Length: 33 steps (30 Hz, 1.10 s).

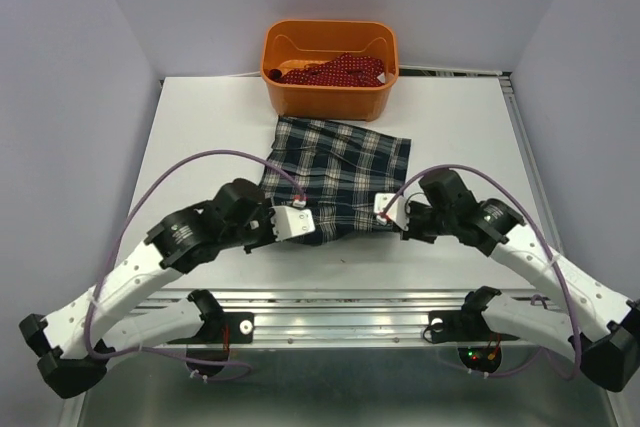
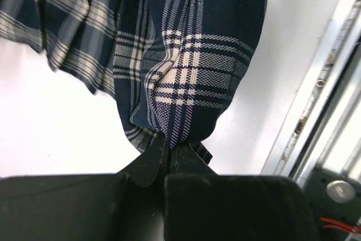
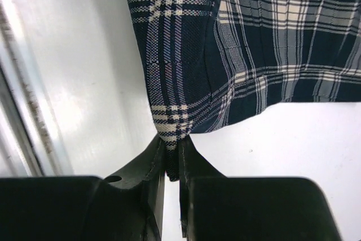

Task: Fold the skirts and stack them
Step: Fold the skirt

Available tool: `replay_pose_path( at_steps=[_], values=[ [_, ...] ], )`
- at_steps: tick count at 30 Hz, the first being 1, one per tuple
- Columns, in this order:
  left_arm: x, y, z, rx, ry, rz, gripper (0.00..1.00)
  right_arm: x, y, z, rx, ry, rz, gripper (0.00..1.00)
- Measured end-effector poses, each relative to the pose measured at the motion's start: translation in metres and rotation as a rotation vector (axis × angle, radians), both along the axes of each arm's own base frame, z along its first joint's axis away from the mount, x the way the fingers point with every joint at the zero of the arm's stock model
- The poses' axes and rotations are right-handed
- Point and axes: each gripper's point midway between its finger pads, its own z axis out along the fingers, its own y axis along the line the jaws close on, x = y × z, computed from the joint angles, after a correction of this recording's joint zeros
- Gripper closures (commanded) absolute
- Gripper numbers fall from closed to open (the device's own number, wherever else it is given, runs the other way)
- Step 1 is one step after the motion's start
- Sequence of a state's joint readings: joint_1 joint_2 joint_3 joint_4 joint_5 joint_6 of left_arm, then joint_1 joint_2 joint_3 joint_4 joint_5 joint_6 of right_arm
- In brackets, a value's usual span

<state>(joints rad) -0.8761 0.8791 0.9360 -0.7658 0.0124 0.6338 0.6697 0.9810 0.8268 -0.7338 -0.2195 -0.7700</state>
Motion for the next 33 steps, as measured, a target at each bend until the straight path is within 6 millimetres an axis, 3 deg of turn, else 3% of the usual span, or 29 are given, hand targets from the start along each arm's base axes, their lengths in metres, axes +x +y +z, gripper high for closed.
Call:
replay_pose_path(
  at_steps=[9,12,14,17,21,23,27,30,33],
  values=[
    [-0.037,0.008,0.098,-0.177,-0.033,-0.107,1.00,-0.046,0.007,0.067,0.147,0.081,0.091,0.99],
    [-0.035,0.008,0.113,-0.204,-0.042,-0.085,1.00,-0.048,0.011,0.081,0.191,0.098,0.070,0.99],
    [-0.029,0.010,0.113,-0.197,-0.051,-0.049,1.00,-0.046,0.013,0.079,0.191,0.113,0.054,0.99],
    [-0.010,0.011,0.099,-0.161,-0.056,0.017,1.00,-0.044,0.012,0.060,0.155,0.165,0.021,0.99],
    [0.033,0.020,0.078,-0.105,-0.057,0.150,1.00,-0.034,0.012,0.039,0.111,0.239,-0.020,0.99],
    [0.066,0.024,0.070,-0.093,-0.061,0.217,1.00,-0.023,0.008,0.035,0.125,0.261,-0.062,0.99],
    [0.109,0.027,0.063,-0.105,-0.051,0.266,1.00,0.014,-0.004,0.037,0.188,0.287,-0.152,0.99],
    [0.140,0.019,0.067,-0.120,-0.059,0.255,1.00,0.040,-0.003,0.038,0.209,0.290,-0.149,0.99],
    [0.167,0.009,0.072,-0.134,-0.082,0.230,1.00,0.052,-0.003,0.030,0.200,0.308,-0.128,0.99]
  ],
)
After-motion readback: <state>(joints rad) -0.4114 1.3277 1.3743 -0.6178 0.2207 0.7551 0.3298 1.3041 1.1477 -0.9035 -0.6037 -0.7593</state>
